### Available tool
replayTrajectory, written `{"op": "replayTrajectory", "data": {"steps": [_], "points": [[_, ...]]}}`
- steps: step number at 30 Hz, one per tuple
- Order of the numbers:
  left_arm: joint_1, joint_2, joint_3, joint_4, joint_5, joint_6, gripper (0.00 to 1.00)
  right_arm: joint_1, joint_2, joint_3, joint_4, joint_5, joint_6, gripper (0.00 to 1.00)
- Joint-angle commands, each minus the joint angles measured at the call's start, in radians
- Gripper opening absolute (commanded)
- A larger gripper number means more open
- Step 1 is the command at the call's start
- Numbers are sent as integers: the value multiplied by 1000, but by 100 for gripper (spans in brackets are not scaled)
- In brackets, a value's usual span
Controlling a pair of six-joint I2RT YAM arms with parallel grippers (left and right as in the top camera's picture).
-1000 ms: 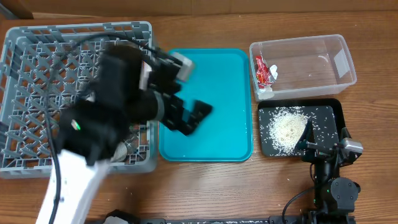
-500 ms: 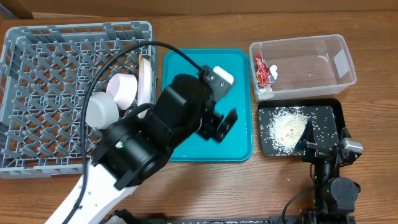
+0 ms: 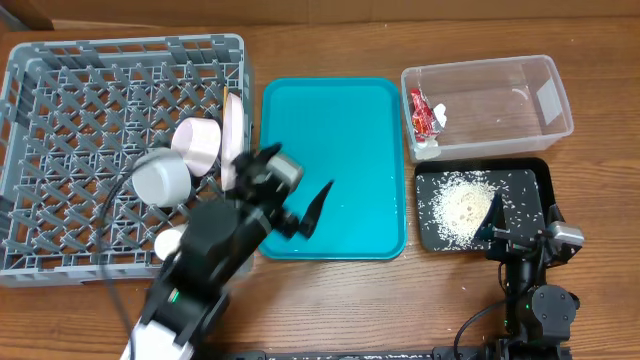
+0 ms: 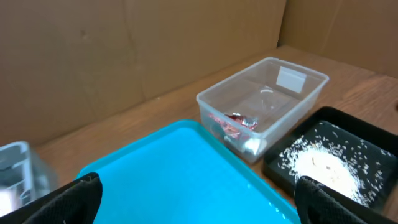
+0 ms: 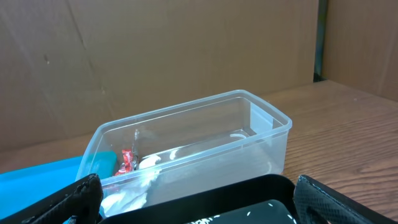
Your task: Sort waste into correct bins and load items into the dishwasher
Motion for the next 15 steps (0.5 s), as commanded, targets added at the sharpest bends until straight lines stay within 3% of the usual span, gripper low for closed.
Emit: {"op": "replayTrajectory", "data": {"steps": [1, 9, 15], "points": [[47, -188, -124, 11, 35, 23, 100, -5, -12, -11, 6, 5, 2, 100], [95, -547, -354, 7, 13, 23, 100, -5, -12, -11, 6, 5, 2, 100], [132, -687, -475, -1, -61, 23, 100, -5, -12, -11, 6, 5, 2, 100]]}}
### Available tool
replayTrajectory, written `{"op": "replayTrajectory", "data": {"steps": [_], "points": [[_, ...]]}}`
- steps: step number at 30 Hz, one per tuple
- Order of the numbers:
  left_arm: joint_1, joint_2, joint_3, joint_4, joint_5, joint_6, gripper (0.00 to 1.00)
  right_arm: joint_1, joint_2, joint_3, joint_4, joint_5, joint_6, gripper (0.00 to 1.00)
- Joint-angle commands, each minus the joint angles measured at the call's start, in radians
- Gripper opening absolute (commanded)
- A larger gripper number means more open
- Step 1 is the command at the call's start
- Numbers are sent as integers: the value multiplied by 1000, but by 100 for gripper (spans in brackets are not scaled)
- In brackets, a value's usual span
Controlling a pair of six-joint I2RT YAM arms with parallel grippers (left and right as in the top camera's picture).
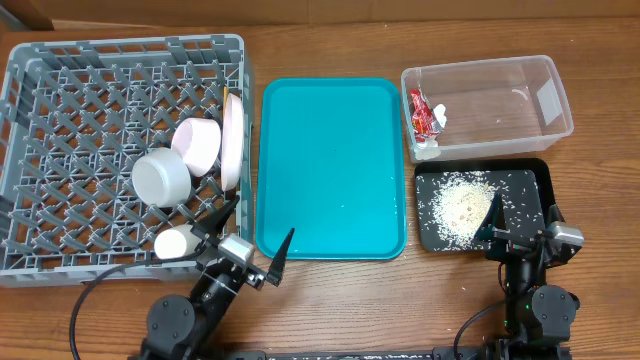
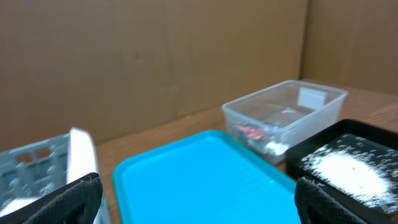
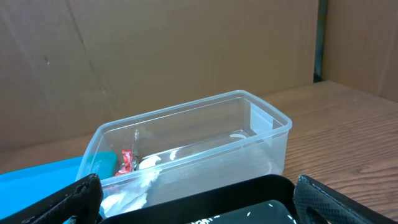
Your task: Sort waste into correct bins and load items into the dishwasher
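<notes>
The grey dish rack (image 1: 20, 60) at the left holds a pink bowl (image 1: 197, 143), a white bowl (image 1: 160, 178), an upright pink plate (image 1: 232, 138) and a white cup (image 1: 172, 243). The teal tray (image 1: 330, 150) in the middle lies bare. A clear bin (image 1: 555, 95) at the back right holds a red wrapper (image 1: 423, 112) and white tissue (image 1: 428, 147). In front of it, the black bin (image 1: 430, 235) holds rice (image 1: 462, 203). My left gripper (image 1: 262, 222) is open and holds nothing, at the tray's front left corner. My right gripper (image 1: 522, 215) is open and holds nothing, at the black bin's front edge.
Brown cardboard walls stand behind the table. In the left wrist view the tray (image 2: 199, 174) lies straight ahead with the clear bin (image 2: 283, 112) beyond it. The right wrist view faces the clear bin (image 3: 205, 137) over the black bin's rim.
My left arm was stretched out over the rack's right edge and the tray's left side; it is now drawn back at the table's front edge, still open. The right arm has not moved.
</notes>
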Motion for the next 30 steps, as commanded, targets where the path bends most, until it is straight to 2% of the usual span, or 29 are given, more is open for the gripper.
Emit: {"op": "replayTrajectory", "data": {"steps": [1, 5, 13, 17, 30], "points": [[39, -65, -70, 1, -59, 21, 100, -5, -11, -11, 6, 5, 2, 100], [82, -143, -139, 1, -70, 20, 100, -5, -11, -11, 6, 5, 2, 100], [144, -142, -180, 15, -72, 20, 100, -5, -11, -11, 6, 5, 2, 100], [211, -142, -180, -60, -71, 20, 100, -5, -11, -11, 5, 5, 2, 100], [213, -139, -180, -56, -73, 20, 100, -5, -11, -11, 6, 5, 2, 100]]}}
